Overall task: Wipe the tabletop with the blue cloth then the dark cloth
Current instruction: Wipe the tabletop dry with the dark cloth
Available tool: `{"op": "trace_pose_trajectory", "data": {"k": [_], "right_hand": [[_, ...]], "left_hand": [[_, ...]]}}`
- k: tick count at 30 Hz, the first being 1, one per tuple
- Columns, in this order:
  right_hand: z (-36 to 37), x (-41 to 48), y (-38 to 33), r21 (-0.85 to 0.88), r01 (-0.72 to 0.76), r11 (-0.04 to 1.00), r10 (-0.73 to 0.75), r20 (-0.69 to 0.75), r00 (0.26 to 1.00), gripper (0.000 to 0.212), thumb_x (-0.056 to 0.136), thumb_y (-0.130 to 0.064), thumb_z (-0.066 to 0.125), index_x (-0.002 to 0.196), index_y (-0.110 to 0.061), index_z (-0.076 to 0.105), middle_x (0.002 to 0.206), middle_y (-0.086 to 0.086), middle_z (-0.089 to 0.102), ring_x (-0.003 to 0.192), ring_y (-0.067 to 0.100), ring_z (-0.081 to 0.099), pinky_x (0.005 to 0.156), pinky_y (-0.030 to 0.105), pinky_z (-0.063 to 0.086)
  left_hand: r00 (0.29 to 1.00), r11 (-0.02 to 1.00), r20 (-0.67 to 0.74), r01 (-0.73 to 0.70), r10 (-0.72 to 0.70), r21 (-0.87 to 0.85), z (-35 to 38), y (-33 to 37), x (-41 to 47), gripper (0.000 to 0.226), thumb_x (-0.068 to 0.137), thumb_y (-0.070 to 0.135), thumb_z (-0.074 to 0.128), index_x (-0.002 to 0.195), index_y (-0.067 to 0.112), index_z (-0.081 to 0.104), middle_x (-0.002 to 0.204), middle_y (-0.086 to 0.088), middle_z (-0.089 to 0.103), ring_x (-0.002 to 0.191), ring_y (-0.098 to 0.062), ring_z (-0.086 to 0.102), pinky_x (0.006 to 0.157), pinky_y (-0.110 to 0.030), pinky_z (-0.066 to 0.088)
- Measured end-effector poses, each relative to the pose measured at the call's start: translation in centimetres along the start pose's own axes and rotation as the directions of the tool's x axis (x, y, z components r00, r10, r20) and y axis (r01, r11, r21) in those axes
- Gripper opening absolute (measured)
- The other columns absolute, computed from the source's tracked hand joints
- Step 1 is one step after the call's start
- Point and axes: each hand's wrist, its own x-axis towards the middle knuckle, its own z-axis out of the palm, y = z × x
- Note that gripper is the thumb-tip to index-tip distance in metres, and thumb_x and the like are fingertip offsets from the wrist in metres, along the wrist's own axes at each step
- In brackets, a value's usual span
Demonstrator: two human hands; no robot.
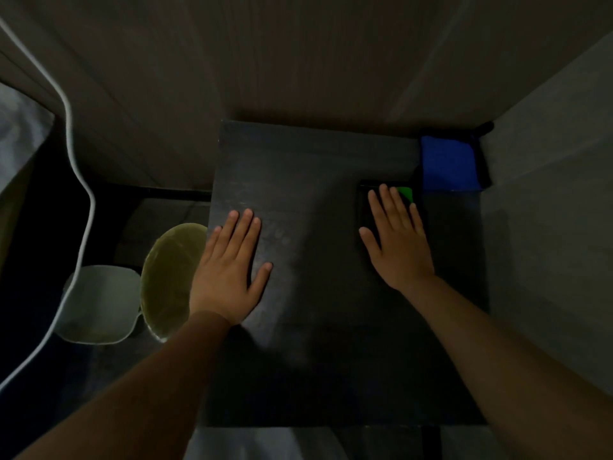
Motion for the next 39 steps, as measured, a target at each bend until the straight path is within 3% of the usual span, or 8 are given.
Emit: {"op": "trace_pose_trajectory", "data": {"k": [13,26,33,39], "right_hand": [[0.1,-2.2,4.6,-0.037,0.066,0.997,-0.066,-0.002,0.998,0.064,0.094,-0.054,0.009,0.149,-0.026,-0.008,0.159,-0.002,-0.009,0.146,0.013,-0.010,0.118,0.039,-0.002],[0.3,-3.3,9.6,0.014,-0.100,0.995,0.100,0.002,0.995,0.065,0.090,-0.056,0.001,0.148,-0.027,-0.008,0.158,-0.003,-0.010,0.145,0.012,-0.011,0.118,0.039,-0.003],[0.5,-2.9,9.3,0.060,-0.329,0.943,0.329,0.002,0.944,0.062,0.098,-0.051,0.008,0.151,-0.022,-0.006,0.160,0.002,-0.009,0.146,0.015,-0.009,0.119,0.040,-0.004],[1.0,-3.1,6.6,0.158,-0.533,0.831,0.539,0.007,0.842,0.062,0.100,-0.048,0.012,0.152,-0.019,-0.006,0.160,0.005,-0.010,0.146,0.018,-0.010,0.118,0.042,-0.006]], "left_hand": [[0.999,1.000,-0.038,0.002,-0.002,-0.005,-0.1,0.4,0.1,0.070,0.094,0.055,0.026,0.152,0.017,0.014,0.160,0.000,0.008,0.148,-0.014,-0.002,0.120,-0.034,0.001],[0.999,1.000,-0.045,-0.007,0.007,-0.007,0.0,0.5,-0.1,0.070,0.094,0.053,0.027,0.151,0.015,0.017,0.160,-0.002,0.012,0.148,-0.016,0.002,0.120,-0.037,0.006],[0.999,1.000,-0.039,-0.003,0.003,0.006,-0.1,0.5,-0.2,0.069,0.095,0.053,0.028,0.152,0.016,0.015,0.160,-0.001,0.009,0.148,-0.015,0.000,0.120,-0.035,0.003],[0.999,1.000,-0.042,0.005,-0.005,-0.001,-0.1,0.5,-0.1,0.069,0.095,0.052,0.031,0.152,0.017,0.015,0.160,-0.001,0.009,0.148,-0.014,-0.001,0.119,-0.032,-0.002]]}}
